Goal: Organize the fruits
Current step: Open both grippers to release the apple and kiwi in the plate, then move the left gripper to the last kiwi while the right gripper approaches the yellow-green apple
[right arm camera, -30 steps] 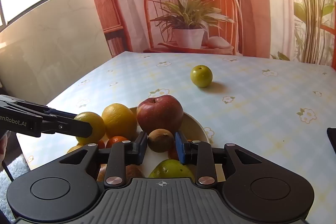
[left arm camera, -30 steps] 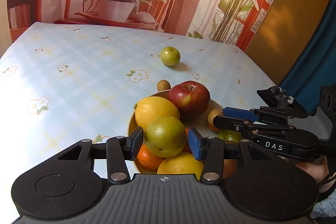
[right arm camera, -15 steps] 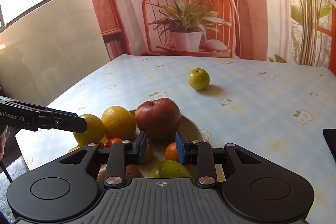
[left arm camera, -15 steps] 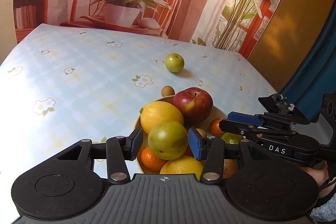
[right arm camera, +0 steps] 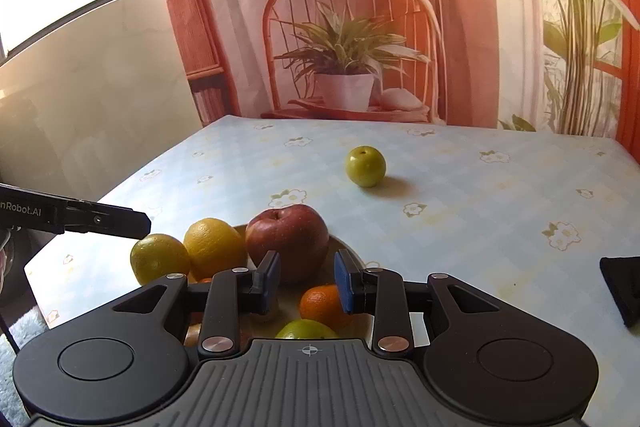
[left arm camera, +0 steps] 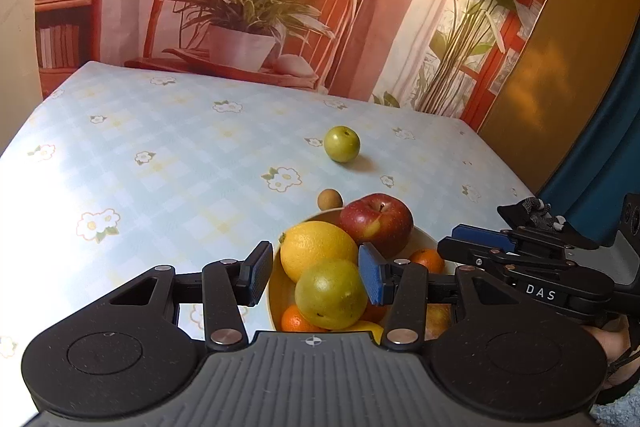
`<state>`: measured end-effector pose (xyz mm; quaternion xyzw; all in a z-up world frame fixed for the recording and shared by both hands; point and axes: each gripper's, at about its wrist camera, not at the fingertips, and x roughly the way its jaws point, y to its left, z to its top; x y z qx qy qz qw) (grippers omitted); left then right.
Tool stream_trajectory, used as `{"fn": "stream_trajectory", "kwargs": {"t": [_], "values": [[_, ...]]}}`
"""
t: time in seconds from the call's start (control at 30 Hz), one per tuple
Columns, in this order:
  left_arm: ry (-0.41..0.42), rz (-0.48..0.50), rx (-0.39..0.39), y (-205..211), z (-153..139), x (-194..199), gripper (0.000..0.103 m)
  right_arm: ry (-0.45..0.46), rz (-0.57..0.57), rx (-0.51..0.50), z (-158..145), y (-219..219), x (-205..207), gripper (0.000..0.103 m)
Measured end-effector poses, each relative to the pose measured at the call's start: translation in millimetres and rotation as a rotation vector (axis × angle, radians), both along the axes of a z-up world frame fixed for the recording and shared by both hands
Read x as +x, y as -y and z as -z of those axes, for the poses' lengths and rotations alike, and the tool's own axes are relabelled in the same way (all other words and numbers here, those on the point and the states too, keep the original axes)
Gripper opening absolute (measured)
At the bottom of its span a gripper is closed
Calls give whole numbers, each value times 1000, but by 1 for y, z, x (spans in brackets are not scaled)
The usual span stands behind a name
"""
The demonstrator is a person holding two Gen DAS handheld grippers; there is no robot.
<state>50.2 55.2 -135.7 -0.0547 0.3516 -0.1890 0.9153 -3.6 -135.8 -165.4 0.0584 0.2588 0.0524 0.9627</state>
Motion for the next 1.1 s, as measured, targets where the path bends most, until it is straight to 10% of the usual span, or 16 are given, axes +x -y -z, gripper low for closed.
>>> {"fn": "stream_trajectory", "kwargs": {"t": [0.5,1.1], "values": [[0,-25,16,7,-15,62,49,-13,74,-63,-31,42,52,29],[-310,40,-56,48,51,149,45,-50,97,-84,-13,64,101,29]]}}
